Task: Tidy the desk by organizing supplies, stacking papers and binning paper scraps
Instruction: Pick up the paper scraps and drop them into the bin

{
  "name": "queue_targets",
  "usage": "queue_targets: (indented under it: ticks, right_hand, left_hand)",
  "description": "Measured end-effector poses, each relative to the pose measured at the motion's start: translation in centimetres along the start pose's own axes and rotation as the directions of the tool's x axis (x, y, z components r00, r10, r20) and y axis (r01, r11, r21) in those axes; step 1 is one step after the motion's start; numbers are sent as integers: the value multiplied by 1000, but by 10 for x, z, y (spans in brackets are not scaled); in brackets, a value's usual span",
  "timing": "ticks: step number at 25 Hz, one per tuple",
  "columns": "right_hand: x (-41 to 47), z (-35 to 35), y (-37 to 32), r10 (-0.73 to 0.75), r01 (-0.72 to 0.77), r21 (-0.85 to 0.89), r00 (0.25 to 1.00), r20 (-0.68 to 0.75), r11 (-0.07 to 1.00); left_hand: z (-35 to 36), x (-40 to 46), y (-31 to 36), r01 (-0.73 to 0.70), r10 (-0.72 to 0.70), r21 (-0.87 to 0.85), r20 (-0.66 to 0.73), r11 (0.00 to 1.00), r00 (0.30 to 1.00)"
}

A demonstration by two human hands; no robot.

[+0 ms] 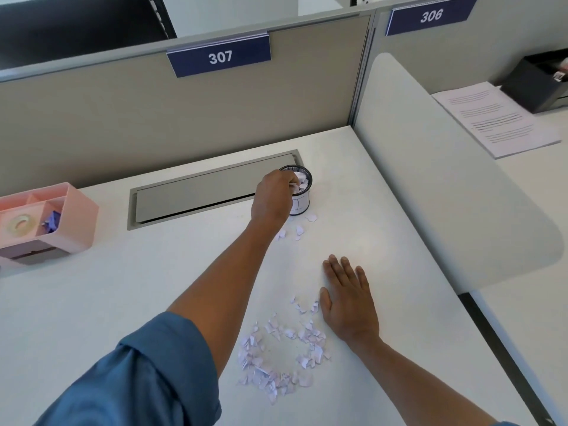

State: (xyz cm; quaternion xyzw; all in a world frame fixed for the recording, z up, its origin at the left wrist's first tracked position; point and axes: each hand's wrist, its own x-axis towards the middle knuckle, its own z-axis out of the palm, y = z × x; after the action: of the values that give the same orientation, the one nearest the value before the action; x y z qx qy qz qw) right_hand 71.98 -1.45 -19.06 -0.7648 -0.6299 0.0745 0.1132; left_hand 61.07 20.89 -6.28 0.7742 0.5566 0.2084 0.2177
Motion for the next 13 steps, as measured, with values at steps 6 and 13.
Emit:
queue_targets:
  ticks: [6,13]
  right_hand:
    - [2,-1,1,9,-8,-19,1000,18,1000]
    - [1,-2,1,14,-14,-3,1000,13,1000]
  left_hand:
    - [5,17,6,53,-52,-51,25,997,998]
    - [0,20,0,20,-26,-65,-90,998,996]
